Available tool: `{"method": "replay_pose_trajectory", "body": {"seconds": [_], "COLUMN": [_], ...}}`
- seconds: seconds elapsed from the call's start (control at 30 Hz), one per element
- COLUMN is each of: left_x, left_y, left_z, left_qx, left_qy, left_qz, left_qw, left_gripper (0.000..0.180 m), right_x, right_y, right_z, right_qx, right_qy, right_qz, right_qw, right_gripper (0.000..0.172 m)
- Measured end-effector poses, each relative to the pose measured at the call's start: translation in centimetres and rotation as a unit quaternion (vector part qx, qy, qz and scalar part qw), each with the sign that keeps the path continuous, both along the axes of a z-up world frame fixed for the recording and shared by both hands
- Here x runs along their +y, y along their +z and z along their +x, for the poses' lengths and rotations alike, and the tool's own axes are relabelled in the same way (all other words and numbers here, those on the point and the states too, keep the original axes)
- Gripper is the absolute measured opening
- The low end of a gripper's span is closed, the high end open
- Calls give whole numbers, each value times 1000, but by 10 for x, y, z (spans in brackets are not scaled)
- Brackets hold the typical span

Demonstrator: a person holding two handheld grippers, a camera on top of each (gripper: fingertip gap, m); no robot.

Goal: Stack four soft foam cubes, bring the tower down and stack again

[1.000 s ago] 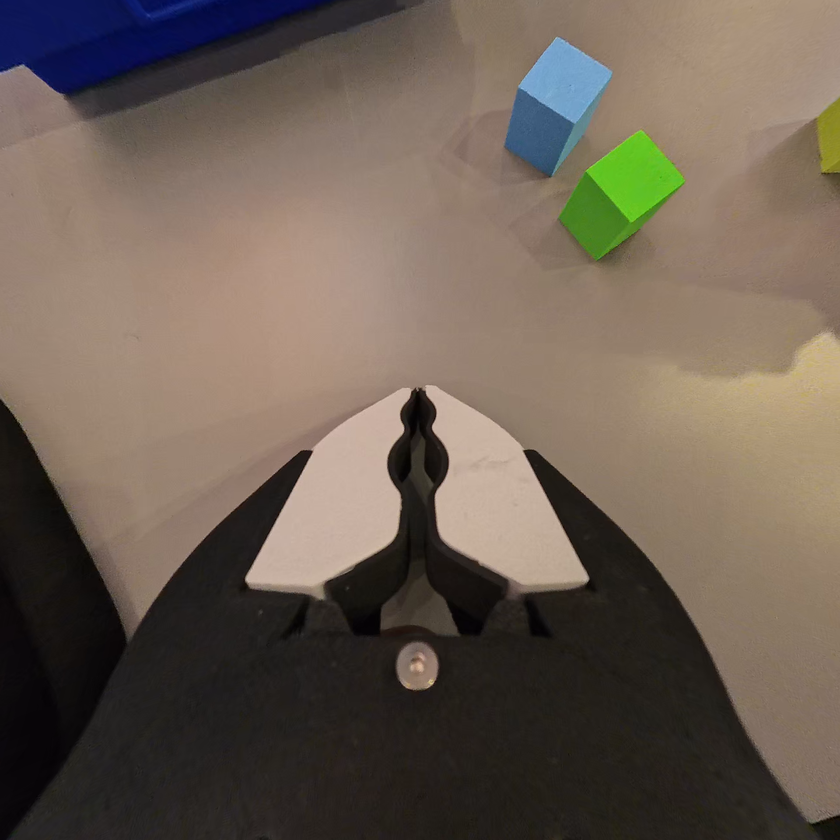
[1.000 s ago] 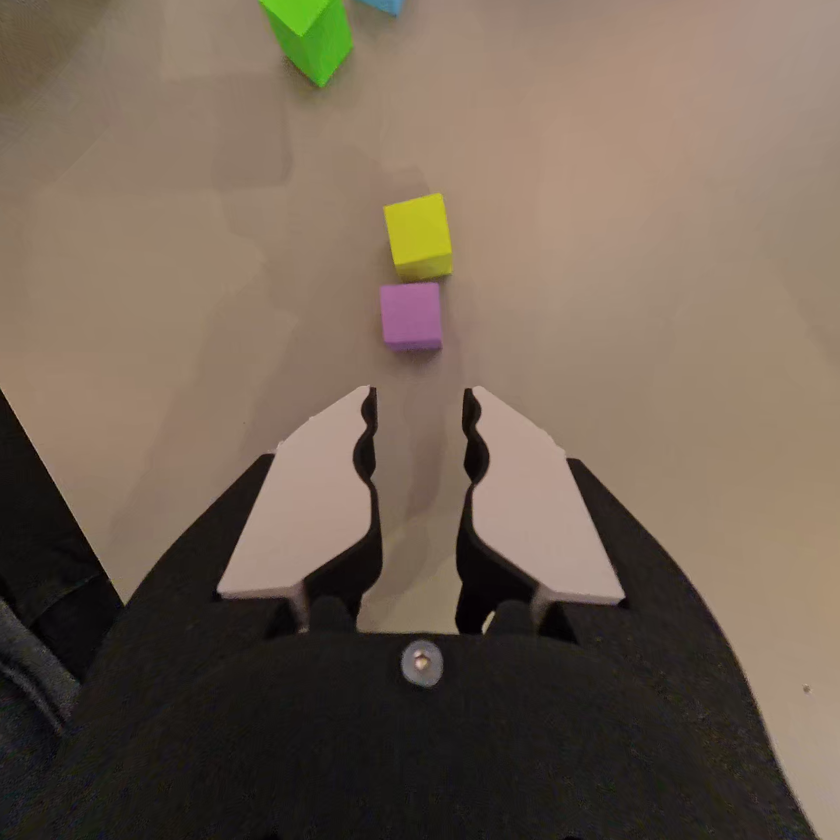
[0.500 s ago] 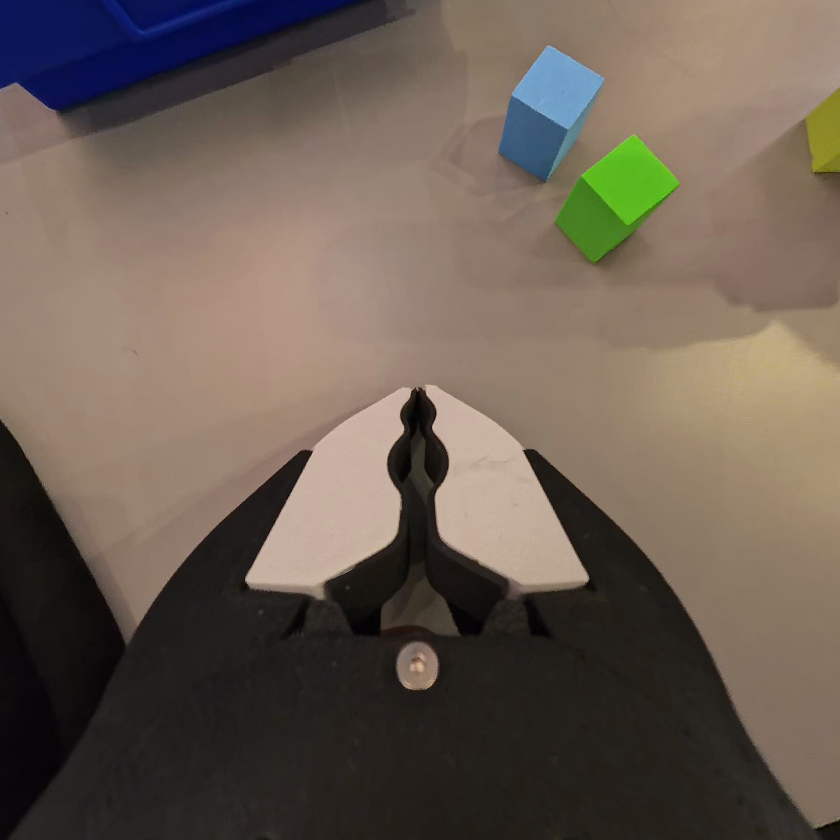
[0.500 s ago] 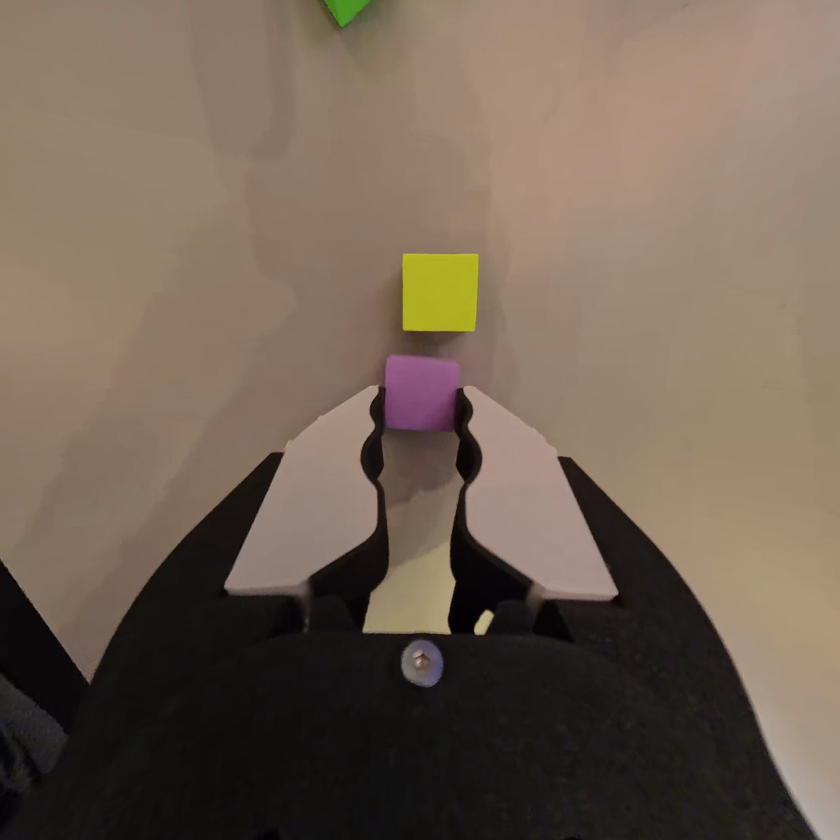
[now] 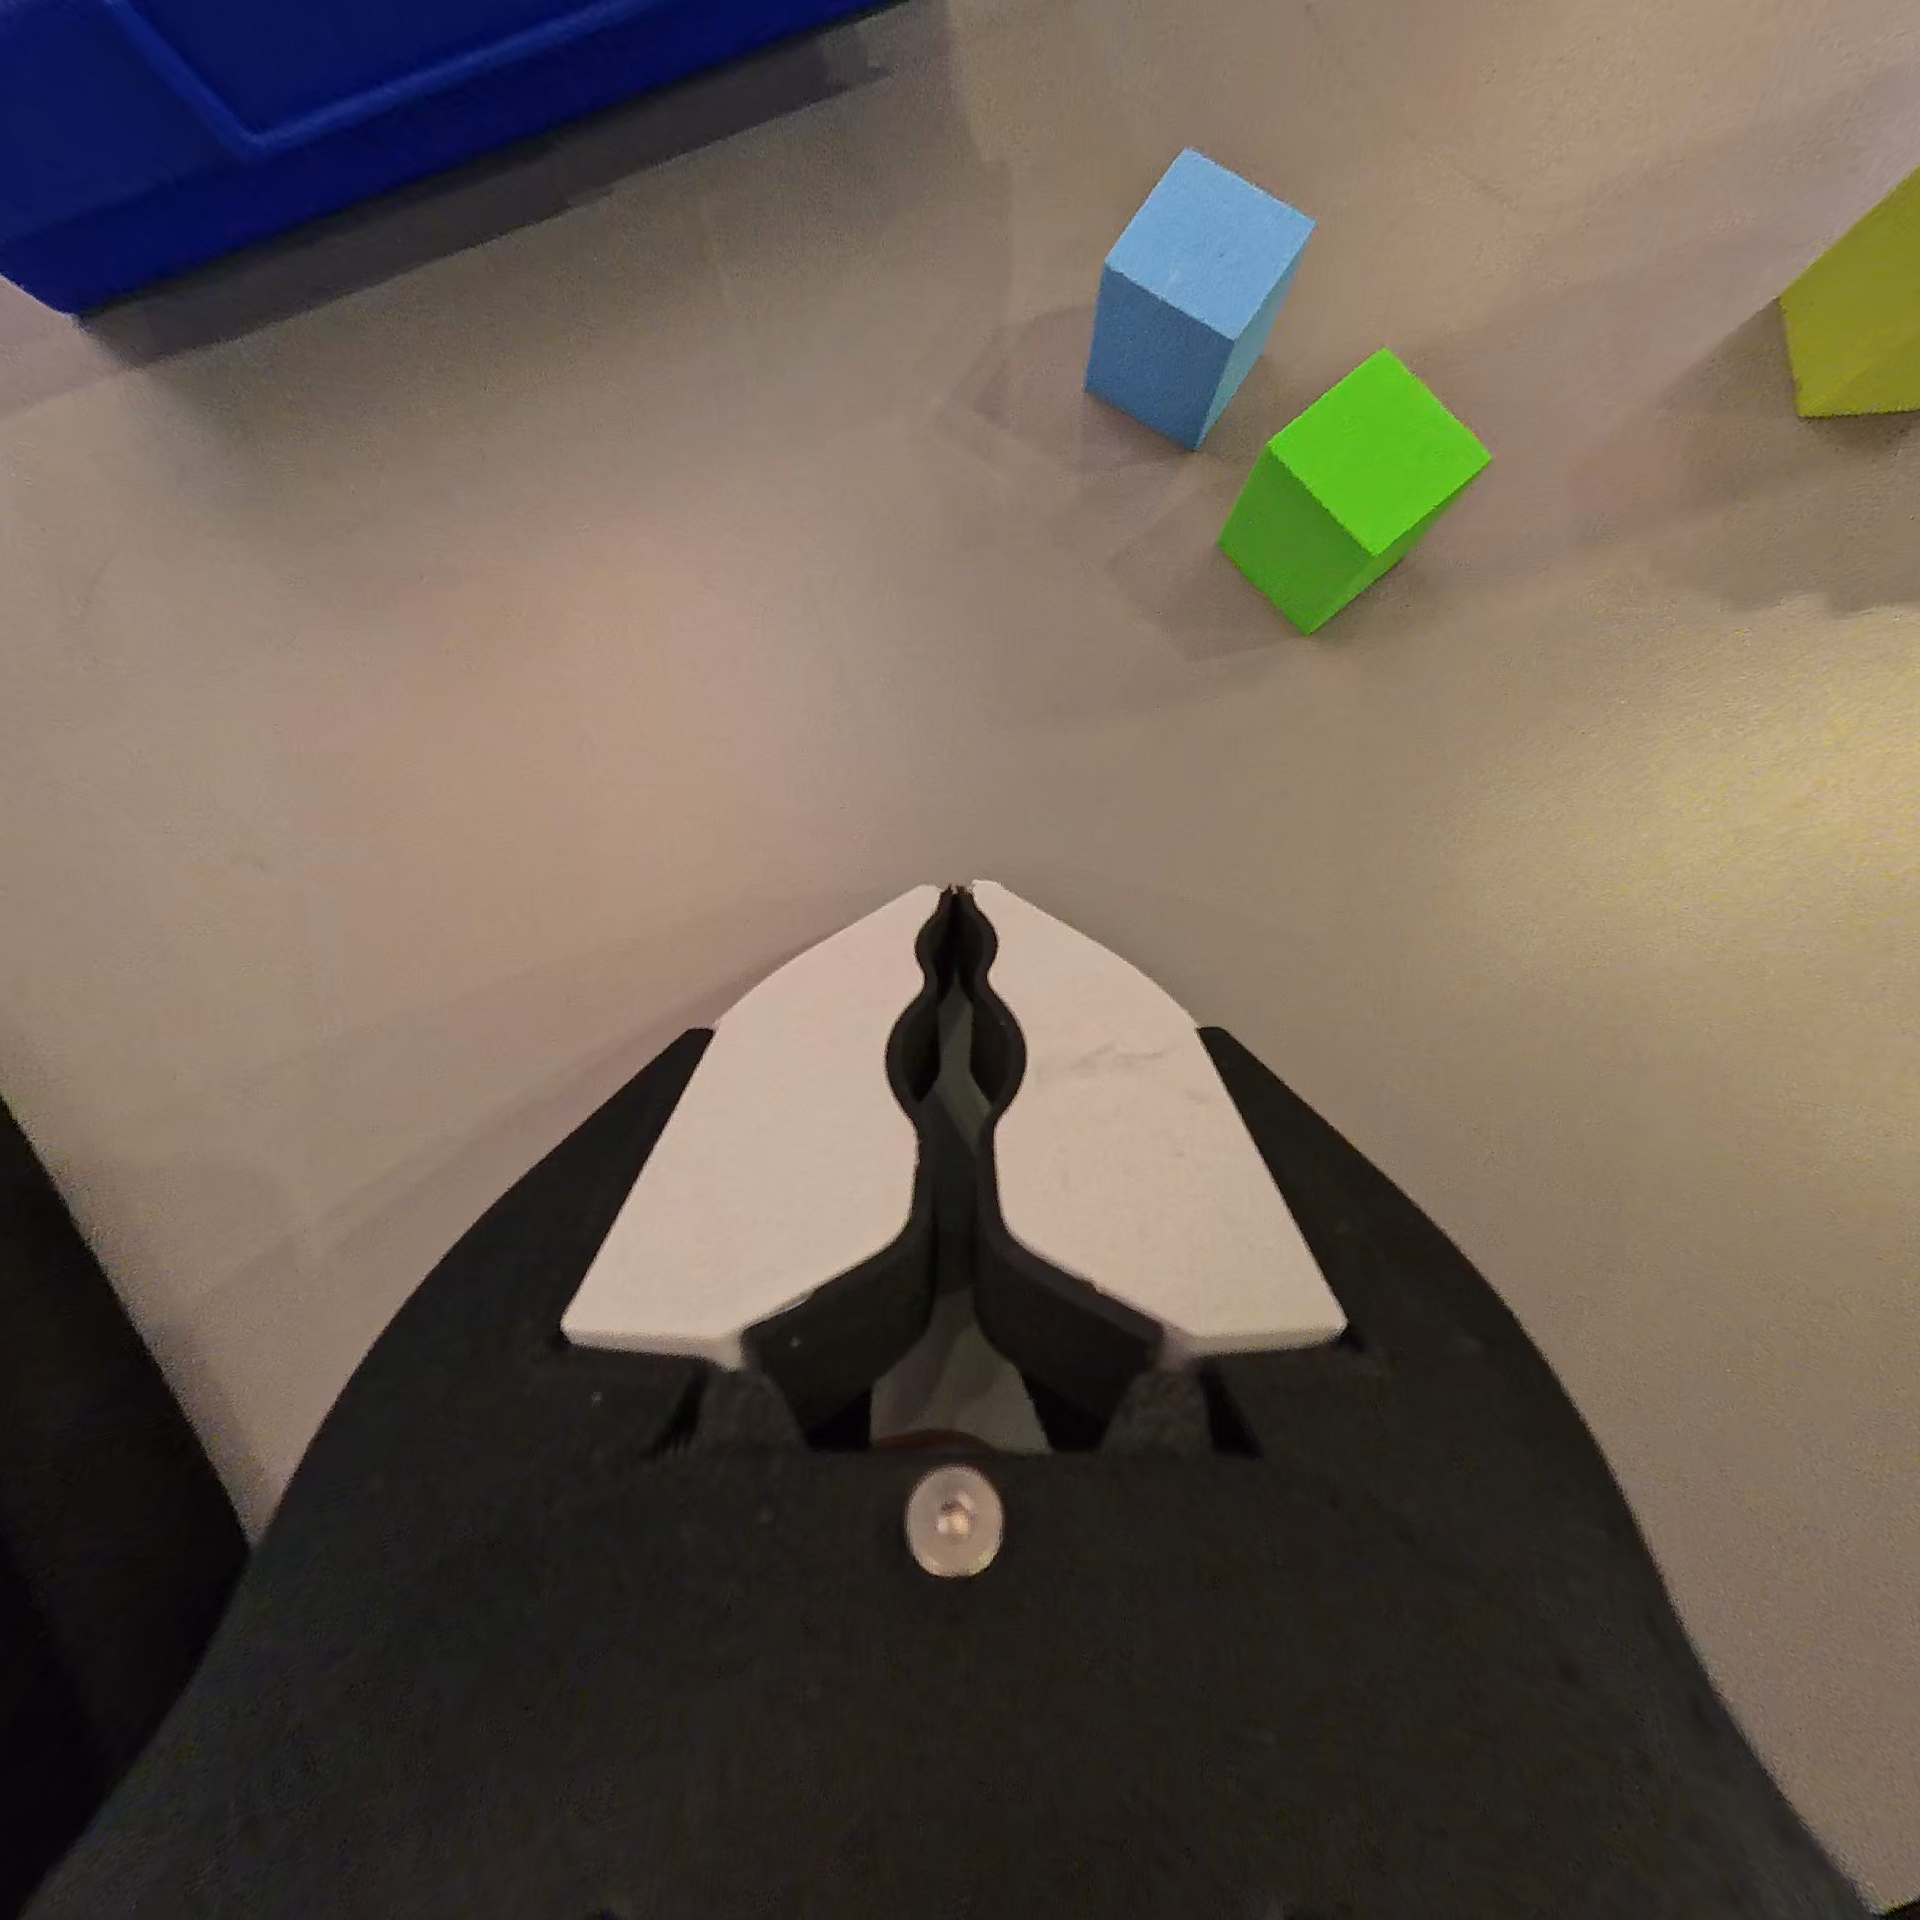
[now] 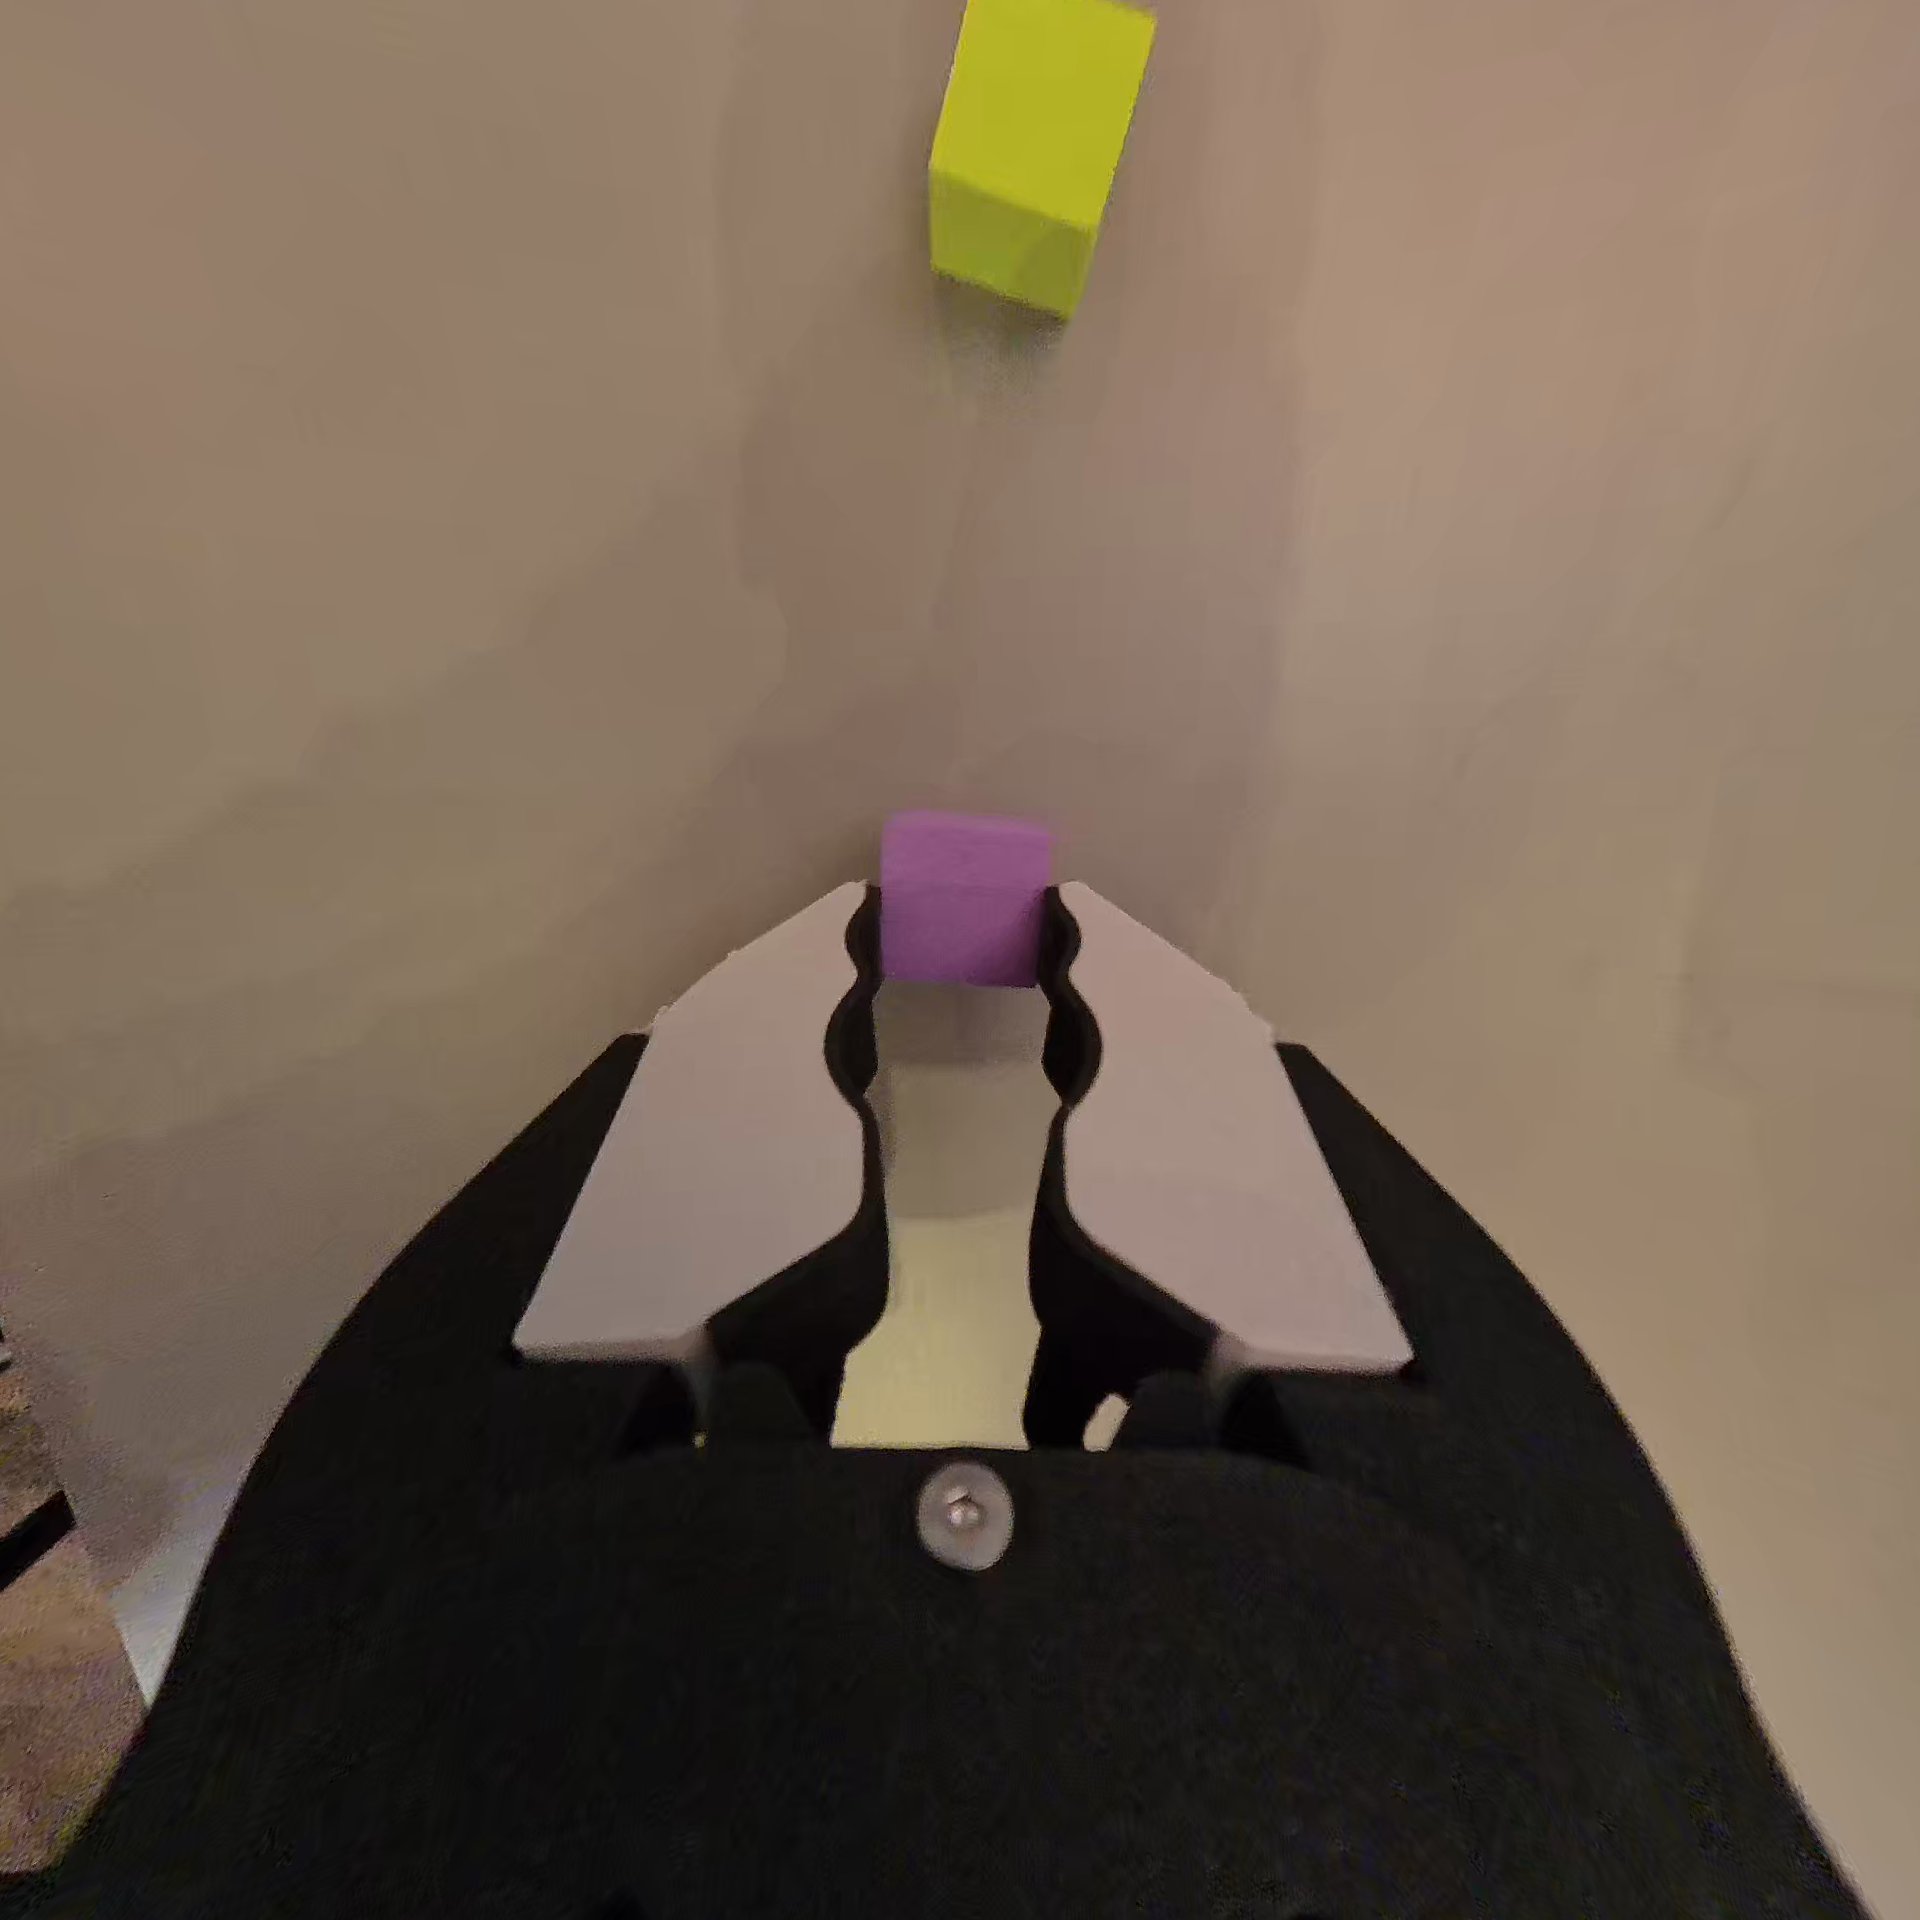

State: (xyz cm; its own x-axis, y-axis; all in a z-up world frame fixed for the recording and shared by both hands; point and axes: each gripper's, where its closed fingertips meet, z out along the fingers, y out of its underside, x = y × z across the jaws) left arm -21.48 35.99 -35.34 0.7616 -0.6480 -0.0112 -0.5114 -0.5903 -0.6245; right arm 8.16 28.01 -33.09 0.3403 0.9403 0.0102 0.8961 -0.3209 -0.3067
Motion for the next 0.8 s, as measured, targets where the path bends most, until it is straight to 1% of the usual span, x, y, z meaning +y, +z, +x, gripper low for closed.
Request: {"method": "replay_pose_trajectory", "body": {"seconds": [0.1, 0.2, 0.27, 0.33, 0.43, 0.5, 0.67, 0.8], "left_x": [0, 0, -1, -1, 0, 0, -1, -1], "left_y": [0, 0, 0, 0, 0, 0, 0, 0], "left_z": [1, 2, 3, 4, 5, 7, 6, 5], "left_qx": [-1, -4, -4, -4, -6, -7, -7, -9], "left_qy": [0, 0, -1, -2, -4, -6, -10, -11], "left_qz": [0, -1, -1, 0, -1, 0, 0, -1], "left_qw": [1000, 1000, 1000, 1000, 1000, 1000, 1000, 1000], "left_gripper": [0, 0, 0, 0, 0, 0, 0, 0], "right_x": [-6, -9, -9, -6, 4, 12, 29, 40], "right_y": [-9, -16, -16, -8, 13, 20, 15, 5], "right_z": [8, 11, 12, 11, -8, -27, -73, -91], "right_qx": [-10, -9, -7, 1, 21, 21, 17, 6], "right_qy": [16, 16, 7, -10, -35, -52, -71, -89], "right_qz": [-13, -30, -35, -32, -8, 0, -6, -13], "right_qw": [1000, 999, 999, 999, 999, 998, 997, 996], "right_gripper": [28, 29, 45, 49, 50, 49, 49, 47]}}
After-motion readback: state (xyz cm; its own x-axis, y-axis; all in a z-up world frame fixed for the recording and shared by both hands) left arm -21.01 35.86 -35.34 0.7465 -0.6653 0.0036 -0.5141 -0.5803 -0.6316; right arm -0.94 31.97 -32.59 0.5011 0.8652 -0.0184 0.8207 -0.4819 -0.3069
